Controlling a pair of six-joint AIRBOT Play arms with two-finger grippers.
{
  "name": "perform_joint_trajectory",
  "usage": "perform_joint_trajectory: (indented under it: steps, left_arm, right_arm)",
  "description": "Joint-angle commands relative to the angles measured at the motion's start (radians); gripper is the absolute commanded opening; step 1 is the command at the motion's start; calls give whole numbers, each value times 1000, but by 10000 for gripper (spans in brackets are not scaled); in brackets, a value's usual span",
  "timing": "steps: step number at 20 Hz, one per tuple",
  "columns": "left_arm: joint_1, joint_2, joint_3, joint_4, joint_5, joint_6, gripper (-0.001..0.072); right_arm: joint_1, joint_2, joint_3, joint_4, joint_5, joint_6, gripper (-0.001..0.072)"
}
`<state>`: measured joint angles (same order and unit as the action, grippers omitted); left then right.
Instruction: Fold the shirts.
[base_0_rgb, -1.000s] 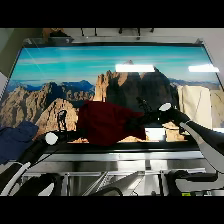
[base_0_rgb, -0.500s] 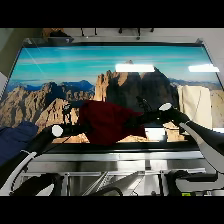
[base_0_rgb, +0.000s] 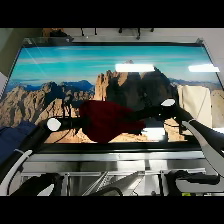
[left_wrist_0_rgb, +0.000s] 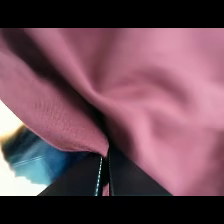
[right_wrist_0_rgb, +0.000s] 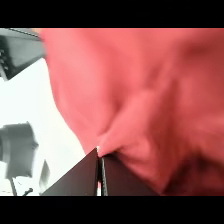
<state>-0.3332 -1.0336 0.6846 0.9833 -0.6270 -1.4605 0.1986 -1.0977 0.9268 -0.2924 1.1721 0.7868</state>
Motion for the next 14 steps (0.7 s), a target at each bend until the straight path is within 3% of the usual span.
perform_joint_trajectory:
  steps: [1, 5, 8, 12, 14]
  left_arm:
    - [-1, 197, 220, 19, -63, 20, 15]
    - [-1, 409, 542, 46, -82, 20, 15]
    - [-1, 488, 721, 46, -141, 21, 15]
    - [0, 459, 812, 140, -211, 9, 15]
    - [-1, 374, 811, 177, -256, 1, 16]
  right_arm:
    - [-1, 107, 210, 94, 59, -32, 22]
    - [-30, 279, 521, 72, 58, -52, 22]
    - [-29, 409, 637, -10, 12, -84, 21]
    - [-29, 507, 650, -257, -129, -82, 21]
    - [-29, 467, 650, -295, -135, -77, 21]
